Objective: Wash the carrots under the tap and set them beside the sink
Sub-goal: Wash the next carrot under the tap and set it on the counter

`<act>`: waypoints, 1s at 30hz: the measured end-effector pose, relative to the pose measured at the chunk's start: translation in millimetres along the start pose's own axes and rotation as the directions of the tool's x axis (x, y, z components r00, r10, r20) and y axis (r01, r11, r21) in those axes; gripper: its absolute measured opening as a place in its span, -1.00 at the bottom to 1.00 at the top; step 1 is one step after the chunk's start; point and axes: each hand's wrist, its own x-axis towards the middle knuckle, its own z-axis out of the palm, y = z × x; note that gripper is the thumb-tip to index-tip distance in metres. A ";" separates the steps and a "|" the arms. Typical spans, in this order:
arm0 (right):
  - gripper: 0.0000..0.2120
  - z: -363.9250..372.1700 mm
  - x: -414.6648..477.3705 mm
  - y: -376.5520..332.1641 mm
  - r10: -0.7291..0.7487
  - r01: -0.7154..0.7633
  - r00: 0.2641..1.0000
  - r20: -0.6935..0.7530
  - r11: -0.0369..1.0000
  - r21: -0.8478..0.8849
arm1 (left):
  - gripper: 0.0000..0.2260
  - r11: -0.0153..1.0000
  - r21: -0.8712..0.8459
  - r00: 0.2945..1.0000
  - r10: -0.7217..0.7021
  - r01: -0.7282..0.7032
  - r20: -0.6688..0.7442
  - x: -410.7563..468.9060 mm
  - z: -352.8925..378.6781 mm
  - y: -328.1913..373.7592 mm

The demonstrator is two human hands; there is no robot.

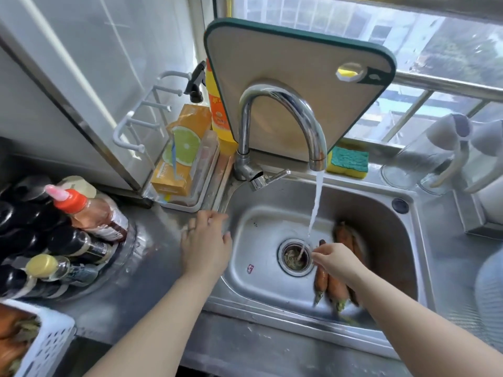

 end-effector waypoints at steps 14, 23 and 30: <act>-0.63 36.6 90.9 59.1 -0.062 -0.003 0.996 -0.069 0.721 -0.693 | -0.76 0.983 -0.140 0.890 0.171 -0.123 0.422 1.2 49.2 43.4; -0.80 54.9 99.0 63.5 -0.151 -0.047 0.960 -0.237 0.746 -0.664 | -0.77 0.980 -0.166 0.894 0.170 -0.109 0.415 12.8 52.5 46.3; -0.89 29.8 62.8 35.6 -0.124 0.121 0.988 -0.097 0.992 -0.033 | -0.78 0.959 -0.282 0.864 0.141 0.002 0.484 8.5 64.7 59.6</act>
